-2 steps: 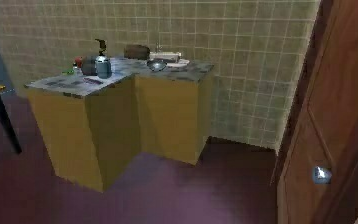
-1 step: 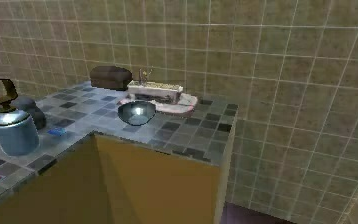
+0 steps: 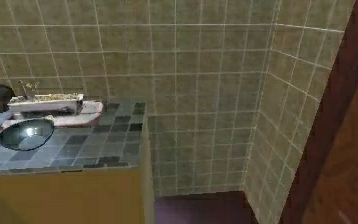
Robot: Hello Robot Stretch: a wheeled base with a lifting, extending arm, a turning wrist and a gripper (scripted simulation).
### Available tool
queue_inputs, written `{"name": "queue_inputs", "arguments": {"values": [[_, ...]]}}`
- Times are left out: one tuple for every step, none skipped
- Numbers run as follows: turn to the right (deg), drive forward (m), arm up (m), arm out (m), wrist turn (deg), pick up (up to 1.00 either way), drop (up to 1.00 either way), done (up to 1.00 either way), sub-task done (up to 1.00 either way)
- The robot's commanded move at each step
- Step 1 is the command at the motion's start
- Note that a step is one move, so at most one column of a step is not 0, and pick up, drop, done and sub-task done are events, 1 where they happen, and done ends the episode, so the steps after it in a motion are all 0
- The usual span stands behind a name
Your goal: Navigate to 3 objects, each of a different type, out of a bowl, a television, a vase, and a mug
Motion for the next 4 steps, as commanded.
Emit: {"name": "queue_inputs", "arguments": {"values": [[0.0, 0.05, 0.0, 0.0, 0.0, 0.0, 0.0, 0.0, 0.0], [-39.0, 0.0, 0.0, 0.0, 0.0, 0.0, 0.0, 0.0, 0.0], [0.0, 0.0, 0.0, 0.0, 0.0, 0.0, 0.0, 0.0, 1.0], [-45.0, 0.0, 0.0, 0.0, 0.0, 0.0, 0.0, 0.0, 0.0]]}}
